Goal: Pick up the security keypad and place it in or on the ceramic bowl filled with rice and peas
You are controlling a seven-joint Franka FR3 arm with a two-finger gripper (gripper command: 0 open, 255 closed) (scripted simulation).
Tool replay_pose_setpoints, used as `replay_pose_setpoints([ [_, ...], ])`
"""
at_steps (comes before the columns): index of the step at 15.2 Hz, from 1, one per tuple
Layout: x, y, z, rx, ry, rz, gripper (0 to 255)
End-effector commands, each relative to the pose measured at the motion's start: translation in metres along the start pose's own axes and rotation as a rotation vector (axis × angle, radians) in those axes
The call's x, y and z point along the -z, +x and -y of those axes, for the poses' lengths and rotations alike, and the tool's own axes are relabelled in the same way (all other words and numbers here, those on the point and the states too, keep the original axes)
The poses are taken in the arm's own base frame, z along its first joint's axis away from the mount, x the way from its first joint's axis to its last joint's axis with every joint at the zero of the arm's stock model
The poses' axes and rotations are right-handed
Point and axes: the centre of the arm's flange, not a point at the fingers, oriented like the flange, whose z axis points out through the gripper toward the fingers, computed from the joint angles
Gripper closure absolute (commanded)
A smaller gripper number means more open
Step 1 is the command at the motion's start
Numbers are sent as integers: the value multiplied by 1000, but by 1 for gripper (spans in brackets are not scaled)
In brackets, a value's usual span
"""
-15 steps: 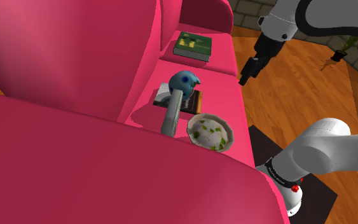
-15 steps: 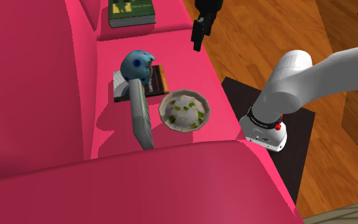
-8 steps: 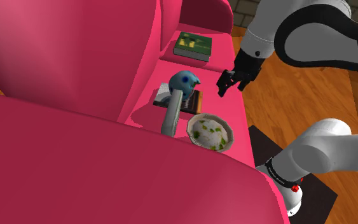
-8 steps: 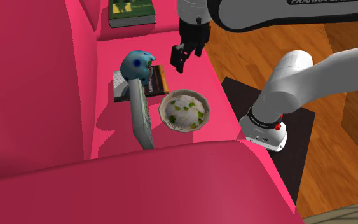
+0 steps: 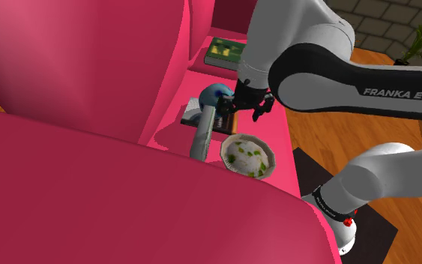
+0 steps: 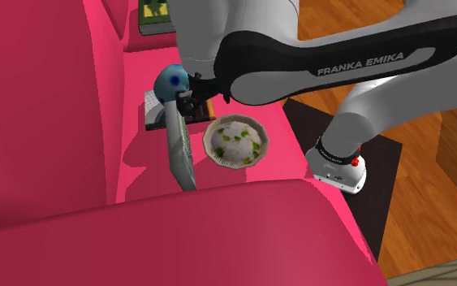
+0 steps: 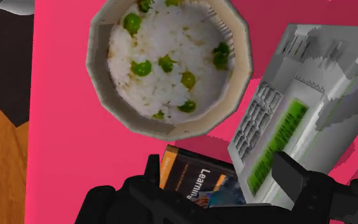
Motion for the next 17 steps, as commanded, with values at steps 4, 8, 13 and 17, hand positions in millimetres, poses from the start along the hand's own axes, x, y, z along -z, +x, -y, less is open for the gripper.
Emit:
replay_pose_setpoints([
  [4,-19,-1,72,-209,-45,-38,0],
  [8,-32,6,114,-329,-74,-61,0],
  [13,-58,8,111,-329,-74,-61,0],
  [17,-72,8,110,-329,-74,-61,0],
])
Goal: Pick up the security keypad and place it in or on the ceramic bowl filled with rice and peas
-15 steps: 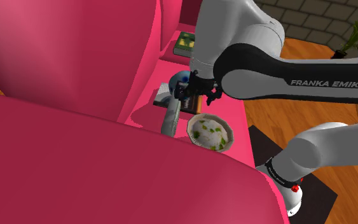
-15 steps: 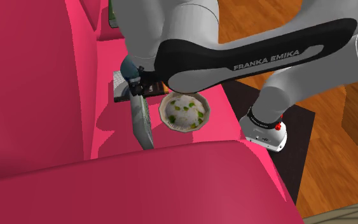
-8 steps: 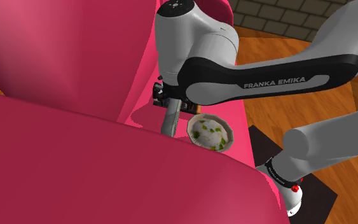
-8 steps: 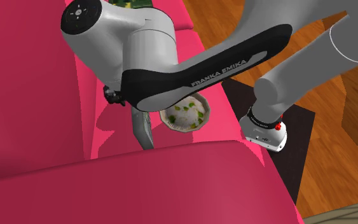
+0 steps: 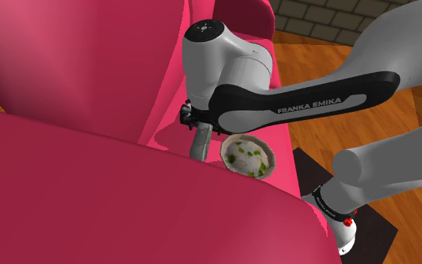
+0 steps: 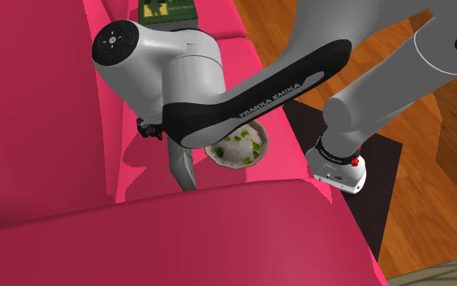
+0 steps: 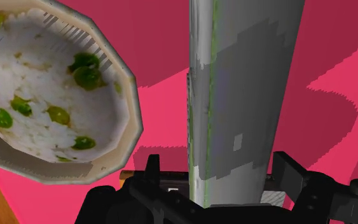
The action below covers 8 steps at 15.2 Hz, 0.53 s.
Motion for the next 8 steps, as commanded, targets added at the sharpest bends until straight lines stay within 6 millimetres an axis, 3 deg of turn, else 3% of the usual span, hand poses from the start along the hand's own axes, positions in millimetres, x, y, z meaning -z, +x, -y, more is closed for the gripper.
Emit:
replay_pose_setpoints([
  [1,-1,-1,0,0,0,0,0],
  [6,-1,0,0,0,0,0,0],
  [7,-1,0,0,0,0,0,255],
  [8,-1,0,0,0,0,0,255],
])
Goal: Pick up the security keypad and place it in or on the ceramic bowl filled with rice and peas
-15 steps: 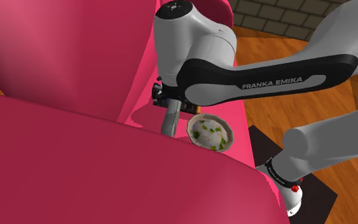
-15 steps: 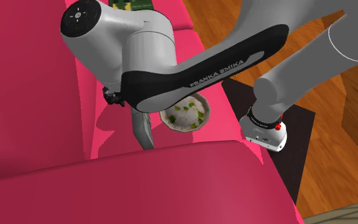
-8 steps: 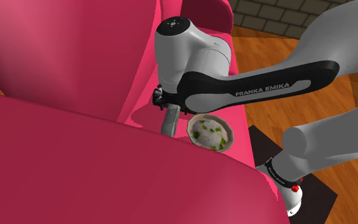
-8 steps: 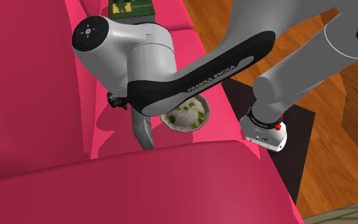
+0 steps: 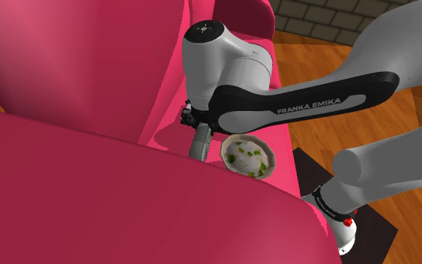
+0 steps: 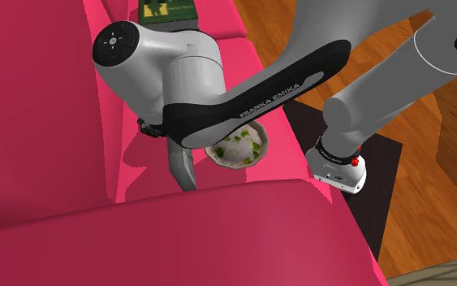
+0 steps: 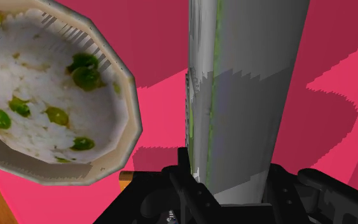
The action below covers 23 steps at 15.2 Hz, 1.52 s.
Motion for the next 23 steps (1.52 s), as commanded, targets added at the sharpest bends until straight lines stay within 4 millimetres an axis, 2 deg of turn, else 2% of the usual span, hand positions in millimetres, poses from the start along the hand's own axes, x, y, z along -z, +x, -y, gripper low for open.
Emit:
replay_pose_setpoints([
  [1,0,0,0,0,-1,0,255],
  [8,0,0,0,0,-1,0,255],
  [23,76,20,-6,0,-1,0,255],
])
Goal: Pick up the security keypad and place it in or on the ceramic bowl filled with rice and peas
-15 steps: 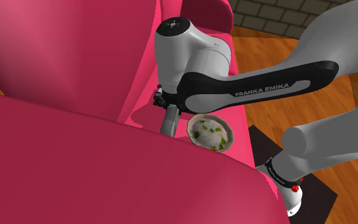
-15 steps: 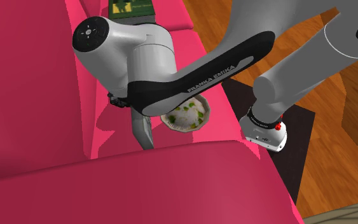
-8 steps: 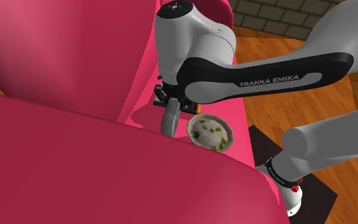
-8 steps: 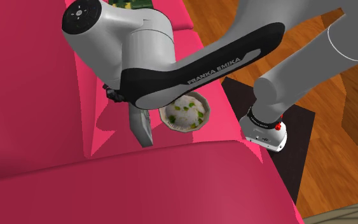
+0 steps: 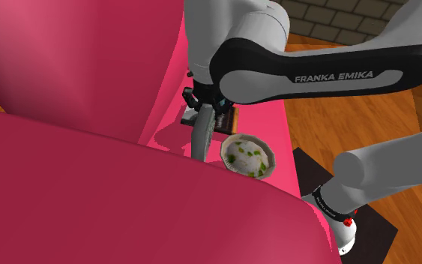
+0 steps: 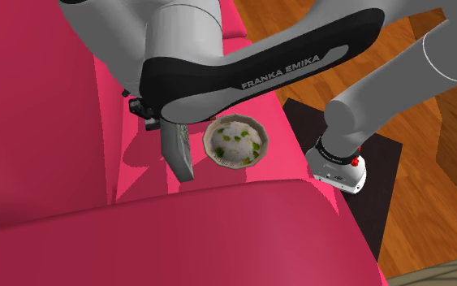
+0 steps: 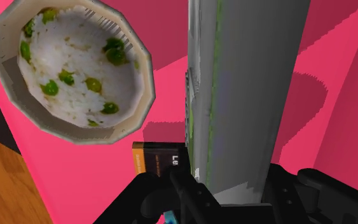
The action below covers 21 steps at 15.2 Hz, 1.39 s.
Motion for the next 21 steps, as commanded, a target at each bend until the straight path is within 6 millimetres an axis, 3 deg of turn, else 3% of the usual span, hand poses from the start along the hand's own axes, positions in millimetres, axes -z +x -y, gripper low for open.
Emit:
replay_pose_setpoints([
  [1,11,2,0,0,1,0,255],
  [19,102,26,-8,0,1,0,255],
  [21,107,26,-34,0,1,0,255],
])
